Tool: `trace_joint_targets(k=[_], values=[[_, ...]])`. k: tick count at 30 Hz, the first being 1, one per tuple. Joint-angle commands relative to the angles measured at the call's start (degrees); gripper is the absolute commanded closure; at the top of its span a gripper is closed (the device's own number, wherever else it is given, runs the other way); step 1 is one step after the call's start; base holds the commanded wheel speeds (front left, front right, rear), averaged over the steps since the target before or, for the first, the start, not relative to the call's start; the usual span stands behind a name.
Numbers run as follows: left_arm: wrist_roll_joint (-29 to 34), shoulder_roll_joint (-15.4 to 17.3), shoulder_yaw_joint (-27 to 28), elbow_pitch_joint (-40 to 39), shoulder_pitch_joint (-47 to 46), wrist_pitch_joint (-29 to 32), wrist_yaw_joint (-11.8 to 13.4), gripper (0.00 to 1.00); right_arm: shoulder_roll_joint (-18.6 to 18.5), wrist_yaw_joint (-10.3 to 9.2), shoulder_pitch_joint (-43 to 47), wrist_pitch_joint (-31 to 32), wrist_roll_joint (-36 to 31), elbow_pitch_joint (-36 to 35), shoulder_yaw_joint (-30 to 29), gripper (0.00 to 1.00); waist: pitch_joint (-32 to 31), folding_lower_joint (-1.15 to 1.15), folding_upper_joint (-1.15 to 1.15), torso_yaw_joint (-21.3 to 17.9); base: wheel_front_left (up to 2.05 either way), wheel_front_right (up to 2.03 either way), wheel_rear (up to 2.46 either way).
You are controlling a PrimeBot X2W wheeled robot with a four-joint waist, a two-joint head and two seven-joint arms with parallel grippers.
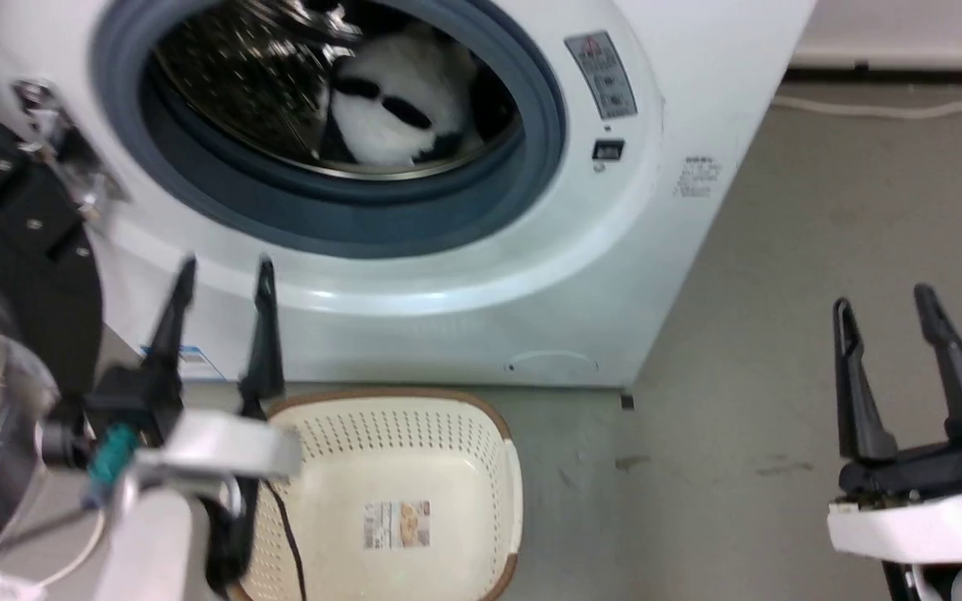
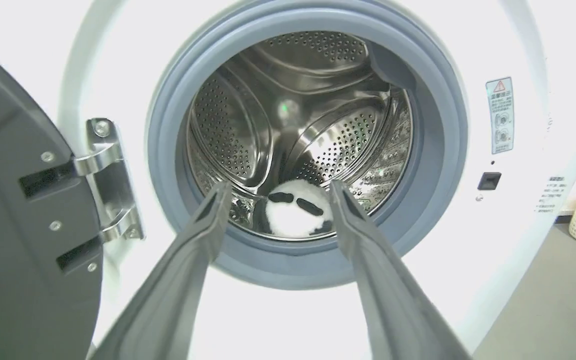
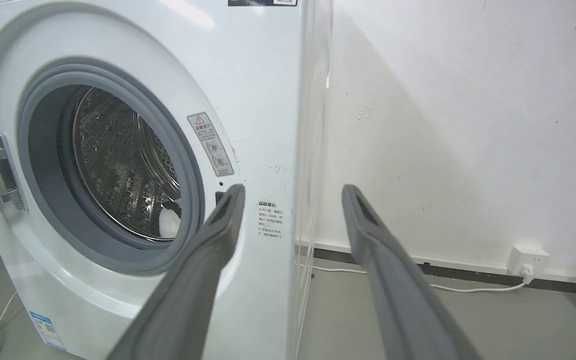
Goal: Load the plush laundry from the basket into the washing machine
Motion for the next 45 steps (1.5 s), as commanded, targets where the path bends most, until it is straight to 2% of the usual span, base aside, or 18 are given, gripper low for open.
trace_joint_targets(k=[1,9,16,22,40,41,45], values=[[0.33,-0.64,-0.02,-0.85,2.35,-0.30,0.48,0.00,0.07,-0.05,1.26,-0.26,-0.01,0.30,-0.13,0.00,-2.52,0.01,0.00,1.30,0.00,0.00,0.00],[0.35,-3.13,-1.05,-0.49,12.05,-0.30,1.02,0.00,0.07,-0.05,5.37,-0.26,-0.59,1.52,0.93,0.00,-6.90,0.01,0.00,2.42,0.00,0.00,0.00],[1.93,-3.88,-1.26,-1.55,15.19,-0.30,2.32,0.00,0.07,-0.05,7.43,-0.26,-0.36,2.36,1.43,0.00,-8.15,0.01,0.00,2.98,0.00,0.00,0.00],[3.58,-4.25,-2.09,-0.99,16.34,-0.30,2.86,0.00,0.07,-0.05,8.16,-0.26,-0.19,2.89,1.81,0.00,-8.48,0.01,0.00,3.32,0.00,0.00,0.00],[4.19,-4.82,-1.33,-1.12,15.80,-0.30,2.29,0.00,0.07,-0.05,7.68,-0.26,0.17,3.40,2.01,0.00,-8.42,0.01,0.00,3.41,0.00,0.00,0.00],[4.06,-4.73,-1.54,-0.91,15.57,0.04,2.38,1.00,0.00,0.00,7.41,0.02,0.01,3.31,2.00,1.00,-8.42,0.01,0.00,3.41,0.00,0.00,0.00],[4.10,-4.72,-1.71,-0.86,15.58,0.14,2.31,1.00,0.00,0.00,7.38,0.13,-0.01,3.35,2.00,1.00,-8.44,0.01,0.00,3.40,0.00,0.00,0.00]])
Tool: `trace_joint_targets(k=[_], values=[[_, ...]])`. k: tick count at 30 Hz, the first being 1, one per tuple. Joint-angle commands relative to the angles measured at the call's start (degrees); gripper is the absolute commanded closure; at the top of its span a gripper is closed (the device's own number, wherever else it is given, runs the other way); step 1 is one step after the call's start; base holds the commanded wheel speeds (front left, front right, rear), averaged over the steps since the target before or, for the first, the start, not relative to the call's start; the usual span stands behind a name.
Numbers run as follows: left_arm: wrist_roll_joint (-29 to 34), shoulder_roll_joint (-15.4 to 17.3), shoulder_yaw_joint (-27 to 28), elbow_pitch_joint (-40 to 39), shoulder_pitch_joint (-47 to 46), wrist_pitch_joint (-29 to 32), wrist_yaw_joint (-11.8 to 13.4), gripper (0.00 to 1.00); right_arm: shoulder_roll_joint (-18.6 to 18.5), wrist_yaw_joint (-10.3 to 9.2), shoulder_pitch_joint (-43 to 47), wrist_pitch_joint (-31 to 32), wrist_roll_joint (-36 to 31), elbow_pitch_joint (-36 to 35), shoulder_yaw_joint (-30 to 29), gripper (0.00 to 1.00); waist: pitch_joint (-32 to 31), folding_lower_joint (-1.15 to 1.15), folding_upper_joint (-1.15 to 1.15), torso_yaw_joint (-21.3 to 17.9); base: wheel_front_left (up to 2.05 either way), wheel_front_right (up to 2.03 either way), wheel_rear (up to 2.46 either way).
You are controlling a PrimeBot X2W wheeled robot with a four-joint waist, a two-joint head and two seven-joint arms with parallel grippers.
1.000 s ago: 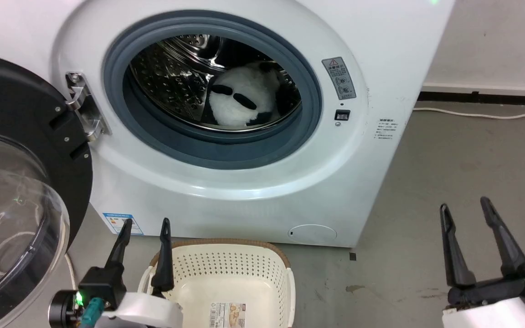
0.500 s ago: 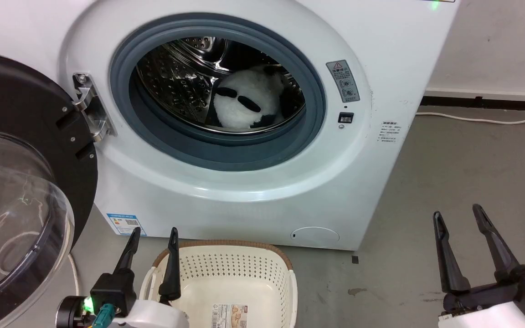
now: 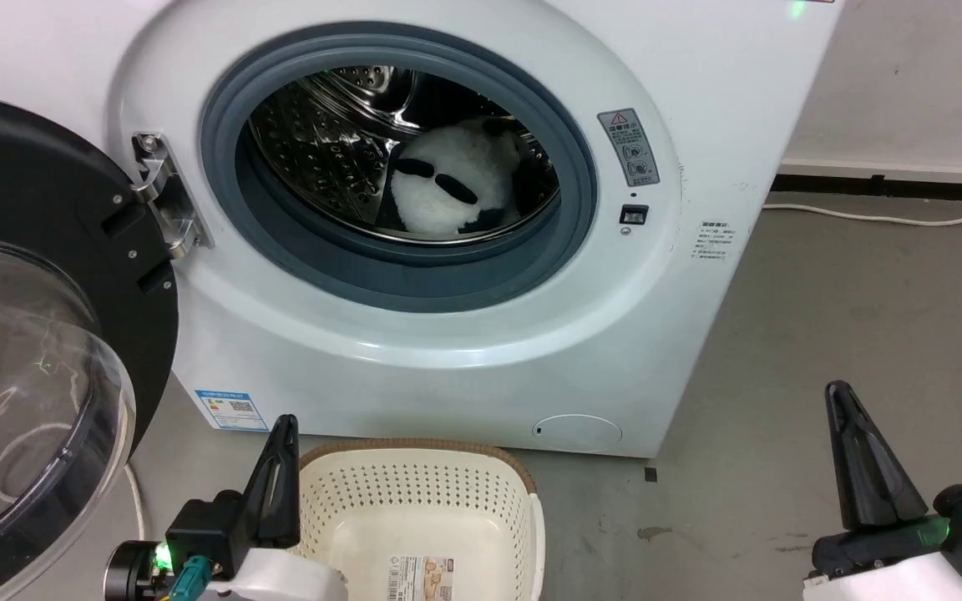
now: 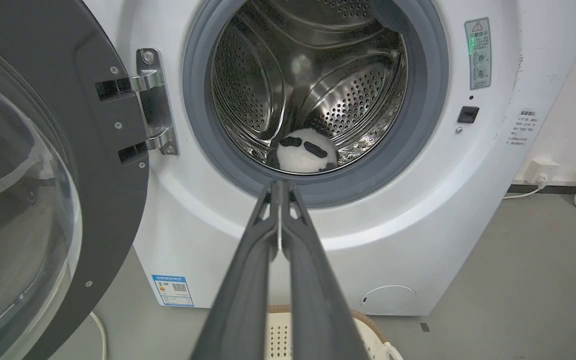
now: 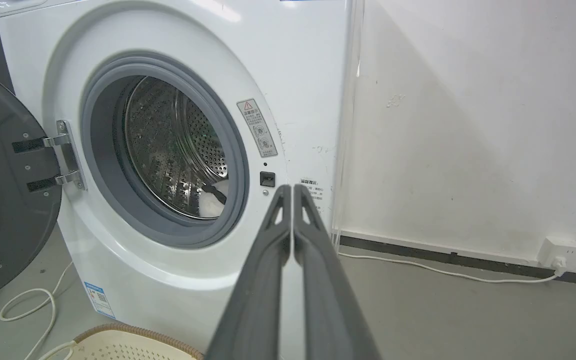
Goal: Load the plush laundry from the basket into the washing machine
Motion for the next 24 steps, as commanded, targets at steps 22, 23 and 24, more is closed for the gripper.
trace_joint_targets(k=[22,23,24], values=[[1.32,-0.32,0.93,-1.34,0.10,2.90,-0.20,1.00,0.01,-0.01,-0.70,2.91,-0.70,1.26,0.66,1.00,-0.42,0.00,0.00,-0.27,0.00,0.00,0.00],[1.37,-0.33,0.96,-1.39,0.11,3.01,-0.21,1.00,0.02,-0.01,-0.73,3.03,-0.72,1.31,0.68,1.00,-0.43,0.00,0.00,-0.28,0.00,0.00,0.00],[1.43,-0.35,1.00,-1.45,0.11,3.13,-0.22,1.00,0.02,-0.01,-0.76,3.14,-0.75,1.36,0.71,1.00,-0.45,0.00,0.00,-0.29,0.00,0.00,0.00]])
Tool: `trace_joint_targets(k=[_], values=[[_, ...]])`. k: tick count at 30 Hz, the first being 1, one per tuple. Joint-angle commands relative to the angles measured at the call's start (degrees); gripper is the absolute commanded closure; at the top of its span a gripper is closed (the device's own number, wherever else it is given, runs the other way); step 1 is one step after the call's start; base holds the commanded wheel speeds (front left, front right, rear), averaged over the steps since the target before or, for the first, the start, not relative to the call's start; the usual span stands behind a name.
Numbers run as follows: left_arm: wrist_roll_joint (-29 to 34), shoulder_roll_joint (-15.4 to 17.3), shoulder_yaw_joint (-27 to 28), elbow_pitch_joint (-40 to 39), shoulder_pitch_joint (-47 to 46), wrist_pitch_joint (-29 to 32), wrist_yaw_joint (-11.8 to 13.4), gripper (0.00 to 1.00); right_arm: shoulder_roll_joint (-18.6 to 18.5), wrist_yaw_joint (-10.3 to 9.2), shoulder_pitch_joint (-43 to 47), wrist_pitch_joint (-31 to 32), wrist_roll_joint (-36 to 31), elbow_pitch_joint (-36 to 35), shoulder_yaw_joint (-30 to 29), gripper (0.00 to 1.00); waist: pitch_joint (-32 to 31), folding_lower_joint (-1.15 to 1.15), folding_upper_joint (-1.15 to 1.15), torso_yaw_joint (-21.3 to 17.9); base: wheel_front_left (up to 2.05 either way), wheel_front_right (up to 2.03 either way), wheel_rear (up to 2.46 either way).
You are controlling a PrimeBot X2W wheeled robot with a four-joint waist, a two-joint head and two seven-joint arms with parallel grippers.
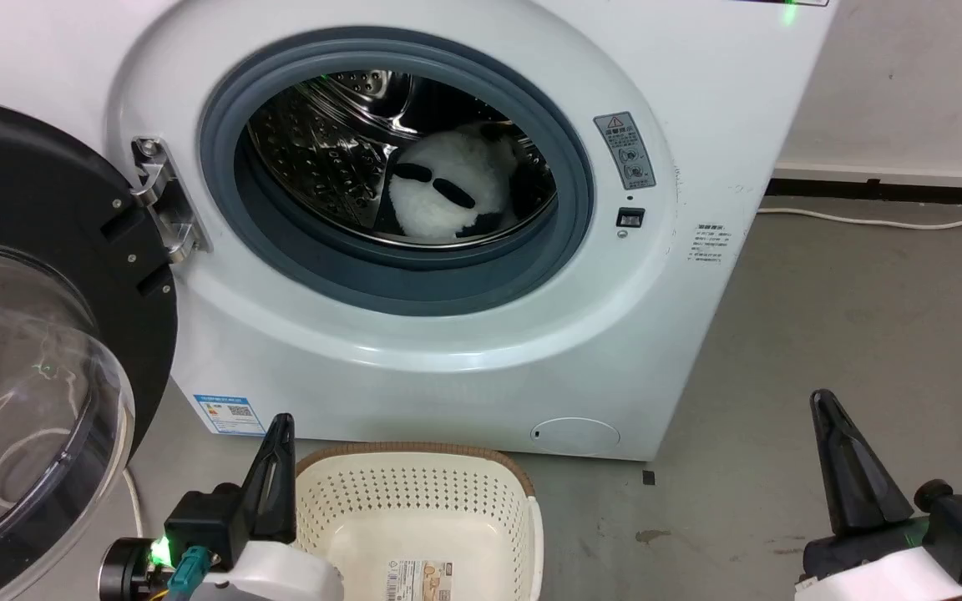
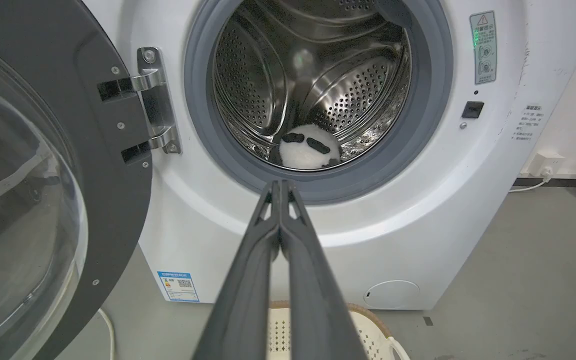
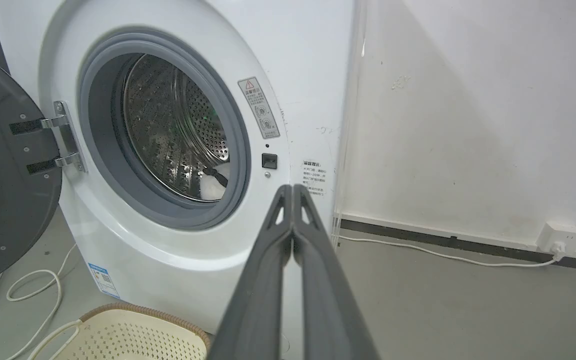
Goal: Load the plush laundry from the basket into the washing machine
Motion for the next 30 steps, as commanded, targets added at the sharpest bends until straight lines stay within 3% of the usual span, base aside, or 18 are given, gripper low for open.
trace_joint_targets(k=[1,30], values=[[0.46,-0.18,0.20,-0.39,0.12,0.26,-0.08,1.00,0.03,-0.01,-0.62,0.25,-0.33,0.32,0.18,1.00,-0.02,0.00,0.00,-0.01,0.00,0.00,0.00],[2.00,-0.57,1.25,-1.95,0.24,3.66,-0.31,1.00,0.04,-0.02,-1.44,3.66,-1.14,1.78,0.94,1.00,-0.52,0.00,0.00,-0.34,0.00,0.00,0.00]])
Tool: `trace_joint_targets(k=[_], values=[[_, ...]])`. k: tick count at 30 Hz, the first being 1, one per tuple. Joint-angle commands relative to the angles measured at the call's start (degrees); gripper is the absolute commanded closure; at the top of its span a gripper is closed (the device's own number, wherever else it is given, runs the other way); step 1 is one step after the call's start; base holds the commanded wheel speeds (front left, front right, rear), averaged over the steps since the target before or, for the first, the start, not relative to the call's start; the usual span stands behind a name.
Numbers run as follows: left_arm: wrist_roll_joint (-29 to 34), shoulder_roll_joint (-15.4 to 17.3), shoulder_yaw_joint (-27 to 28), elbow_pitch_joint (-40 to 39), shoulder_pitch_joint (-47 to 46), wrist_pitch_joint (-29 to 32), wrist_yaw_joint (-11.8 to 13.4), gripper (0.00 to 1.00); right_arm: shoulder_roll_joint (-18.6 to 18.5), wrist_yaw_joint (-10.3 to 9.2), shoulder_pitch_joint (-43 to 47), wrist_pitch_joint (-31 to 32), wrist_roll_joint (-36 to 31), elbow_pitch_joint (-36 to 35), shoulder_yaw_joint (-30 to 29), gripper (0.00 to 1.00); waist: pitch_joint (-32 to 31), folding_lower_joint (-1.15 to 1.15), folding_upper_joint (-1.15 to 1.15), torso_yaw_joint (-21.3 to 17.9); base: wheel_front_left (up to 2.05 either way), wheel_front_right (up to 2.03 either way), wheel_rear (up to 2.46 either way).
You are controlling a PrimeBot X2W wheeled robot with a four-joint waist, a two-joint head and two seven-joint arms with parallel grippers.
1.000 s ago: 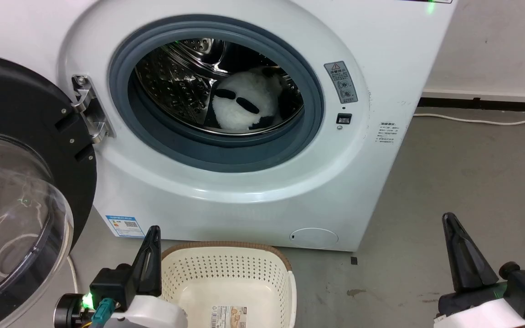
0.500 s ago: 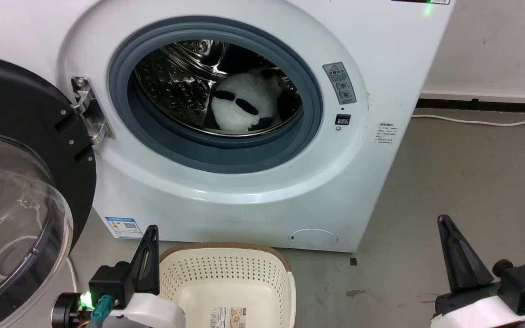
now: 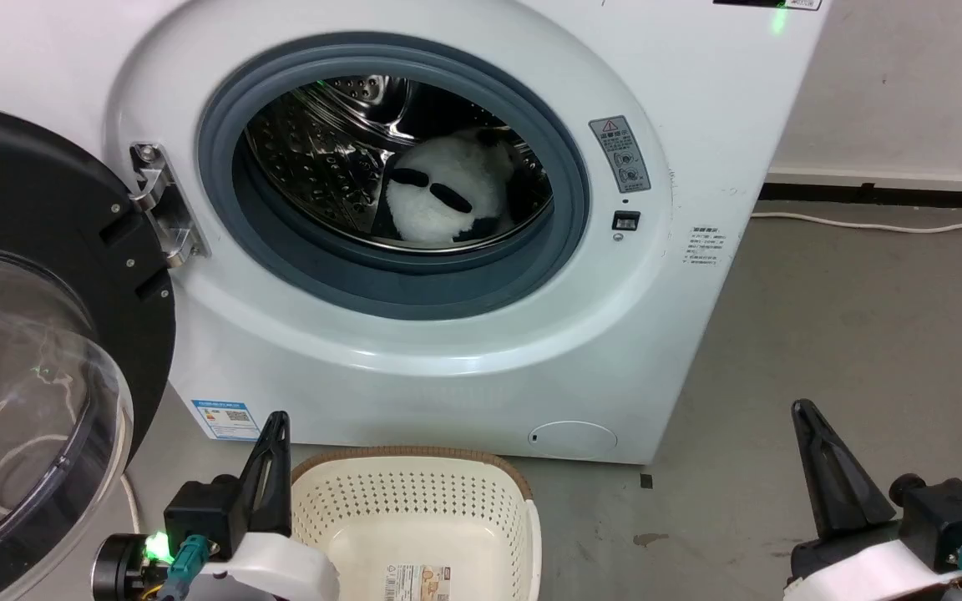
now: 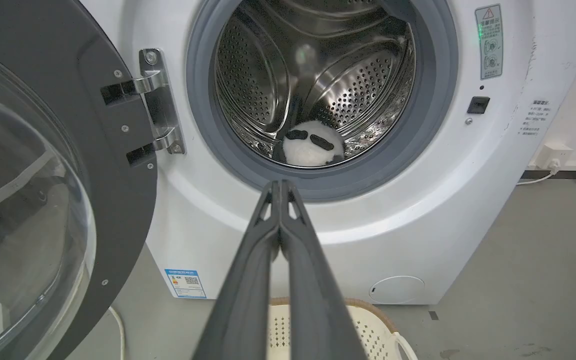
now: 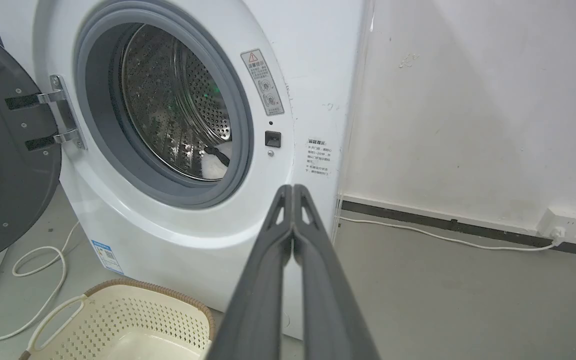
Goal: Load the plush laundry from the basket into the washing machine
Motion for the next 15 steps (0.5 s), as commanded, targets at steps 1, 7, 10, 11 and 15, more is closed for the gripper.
trace_joint_targets(k=[1,7,10,11,15], values=[[0.53,-0.29,0.28,-0.47,0.24,0.38,-0.29,1.00,0.04,-0.02,-0.97,0.25,-0.17,0.32,0.11,1.00,-0.02,0.00,0.00,-0.01,0.00,0.00,0.00],[0.84,-0.37,0.50,-0.79,0.26,1.08,-0.34,1.00,0.05,-0.03,-1.14,0.95,-0.34,0.62,0.27,1.00,-0.13,0.00,0.00,-0.08,0.00,0.00,0.00],[1.00,-0.41,0.61,-0.95,0.28,1.43,-0.36,1.00,0.05,-0.03,-1.22,1.30,-0.42,0.77,0.35,1.00,-0.18,0.00,0.00,-0.12,0.00,0.00,0.00],[1.06,-0.42,0.64,-1.01,0.28,1.55,-0.37,1.00,0.05,-0.03,-1.25,1.42,-0.45,0.82,0.38,1.00,-0.19,0.00,0.00,-0.13,0.00,0.00,0.00],[1.27,-0.47,0.79,-1.22,0.30,2.02,-0.40,1.00,0.05,-0.03,-1.36,1.89,-0.56,1.03,0.48,1.00,-0.26,0.00,0.00,-0.17,0.00,0.00,0.00]])
